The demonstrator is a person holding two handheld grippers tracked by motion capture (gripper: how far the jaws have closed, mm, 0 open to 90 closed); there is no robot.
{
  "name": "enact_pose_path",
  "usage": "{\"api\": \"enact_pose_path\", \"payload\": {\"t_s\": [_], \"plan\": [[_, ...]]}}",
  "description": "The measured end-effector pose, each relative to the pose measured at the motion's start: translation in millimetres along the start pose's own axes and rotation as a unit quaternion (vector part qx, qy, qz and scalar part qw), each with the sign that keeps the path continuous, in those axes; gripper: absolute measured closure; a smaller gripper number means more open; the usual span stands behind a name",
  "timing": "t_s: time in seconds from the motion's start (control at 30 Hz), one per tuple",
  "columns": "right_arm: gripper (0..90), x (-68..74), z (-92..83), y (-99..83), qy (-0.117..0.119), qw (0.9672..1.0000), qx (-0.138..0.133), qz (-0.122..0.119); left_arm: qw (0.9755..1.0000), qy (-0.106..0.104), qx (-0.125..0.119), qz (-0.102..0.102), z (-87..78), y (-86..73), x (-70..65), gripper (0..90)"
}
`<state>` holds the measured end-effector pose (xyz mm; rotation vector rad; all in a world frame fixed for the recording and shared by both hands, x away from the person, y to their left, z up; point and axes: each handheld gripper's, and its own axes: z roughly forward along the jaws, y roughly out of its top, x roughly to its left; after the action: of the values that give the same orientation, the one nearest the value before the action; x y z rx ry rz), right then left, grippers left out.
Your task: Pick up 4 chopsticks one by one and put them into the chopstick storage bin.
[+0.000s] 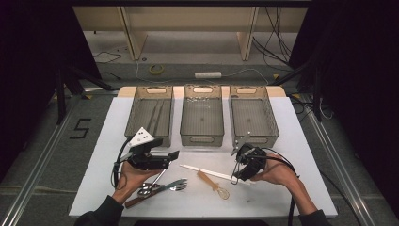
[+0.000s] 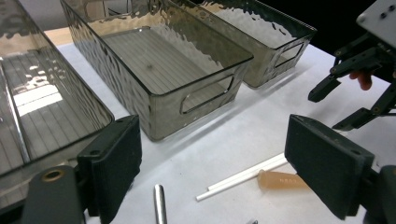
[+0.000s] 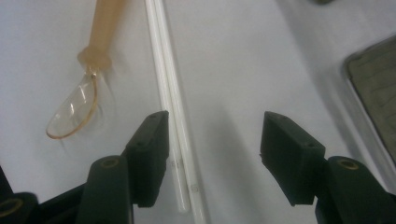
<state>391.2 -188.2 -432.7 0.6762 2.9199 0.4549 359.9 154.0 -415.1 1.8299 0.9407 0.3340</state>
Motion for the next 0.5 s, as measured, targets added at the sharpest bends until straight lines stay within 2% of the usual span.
{"api": "enact_pose_path", "payload": {"t_s": [0.1,0.27,0.33,0.5], "plan": [[43.0,-1.5,4.4,1.6,-0.002,0.9999,0.012,-0.002,1.0000,-0.007,-0.006,0.003,-2.7,-2.7,-4.9,18.3],[45.3,-1.2,7.9,1.7,-0.004,0.9996,0.025,-0.010,0.9996,-0.013,-0.009,0.022,-5.5,-6.6,-14.6,17.7],[46.9,-0.3,9.6,1.5,-0.003,0.9995,0.030,-0.014,0.9994,-0.008,-0.012,0.032,-6.8,-8.7,-17.5,17.6],[50.9,0.7,14.3,2.4,0.002,0.9989,0.043,-0.018,0.9994,-0.007,-0.010,0.033,-7.3,-13.0,-20.7,17.3]]}}
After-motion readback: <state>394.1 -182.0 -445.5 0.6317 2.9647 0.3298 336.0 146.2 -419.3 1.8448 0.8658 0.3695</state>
